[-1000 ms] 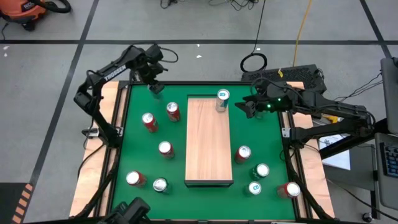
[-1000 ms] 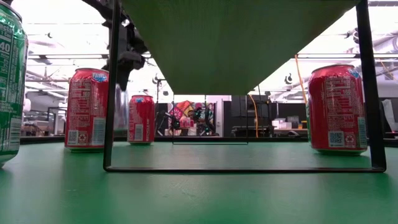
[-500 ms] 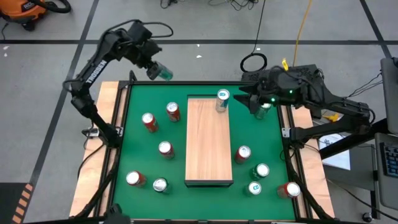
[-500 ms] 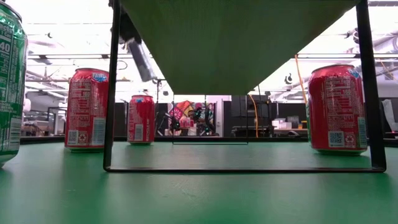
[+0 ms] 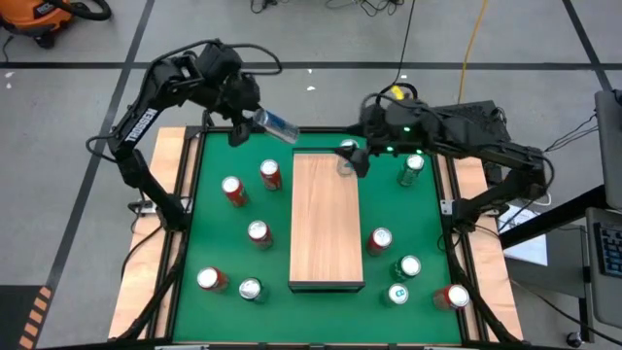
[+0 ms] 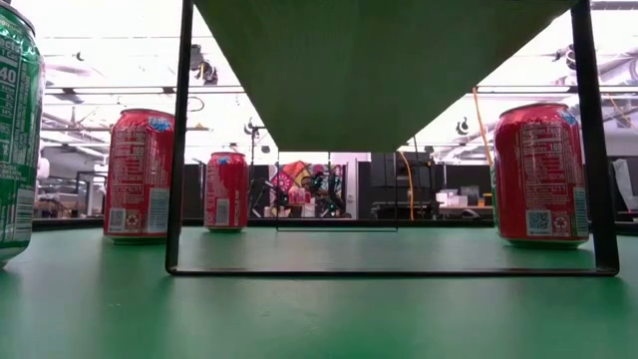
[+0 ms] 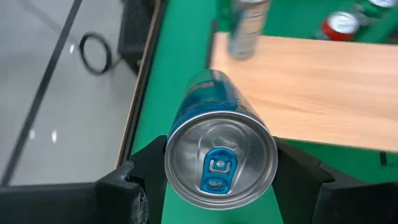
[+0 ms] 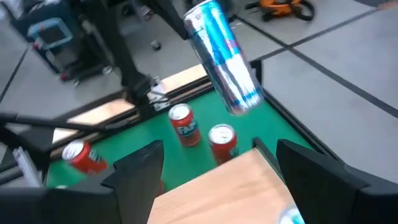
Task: Place canned beverage on shelf
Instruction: Put the blue soda can on the shelf aligned with the other blue soda can
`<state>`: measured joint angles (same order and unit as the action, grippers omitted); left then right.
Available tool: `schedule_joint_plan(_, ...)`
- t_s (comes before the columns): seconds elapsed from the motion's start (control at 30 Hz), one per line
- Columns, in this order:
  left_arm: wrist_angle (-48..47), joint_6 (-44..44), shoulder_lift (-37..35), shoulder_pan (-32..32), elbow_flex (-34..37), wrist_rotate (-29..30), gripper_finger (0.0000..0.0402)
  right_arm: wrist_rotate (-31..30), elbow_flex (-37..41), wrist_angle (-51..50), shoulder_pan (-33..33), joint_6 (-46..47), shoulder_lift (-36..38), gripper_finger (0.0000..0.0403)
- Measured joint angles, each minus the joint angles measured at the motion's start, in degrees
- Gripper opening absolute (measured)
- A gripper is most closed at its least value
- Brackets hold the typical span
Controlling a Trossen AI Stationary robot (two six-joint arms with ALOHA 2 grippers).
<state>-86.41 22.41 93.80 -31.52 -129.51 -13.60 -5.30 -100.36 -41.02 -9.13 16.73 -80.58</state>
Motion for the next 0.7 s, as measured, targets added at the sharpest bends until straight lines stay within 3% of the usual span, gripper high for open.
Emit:
schedule_joint_plan(0.3, 0.35, 6.73, 0.00, 9.79, -0.61, 3.56, 0.0211, 4.05, -8.15, -1.92, -0.02, -7.43, -8.56, 0.0306)
schedule_joint_plan(0.47, 1.37, 10.54, 0.00, 14.40, -0.61, 6.06, 0.0211, 11.26, -8.78, -1.60, -0.39, -7.01, -10.85, 0.0324)
schedule_joint_plan(0.7, 4.67, 14.46, 0.02, 19.46, -0.61, 6.63, 0.0213, 13.39, -8.78, -0.85, -0.42, -6.83, -13.08, 0.0350)
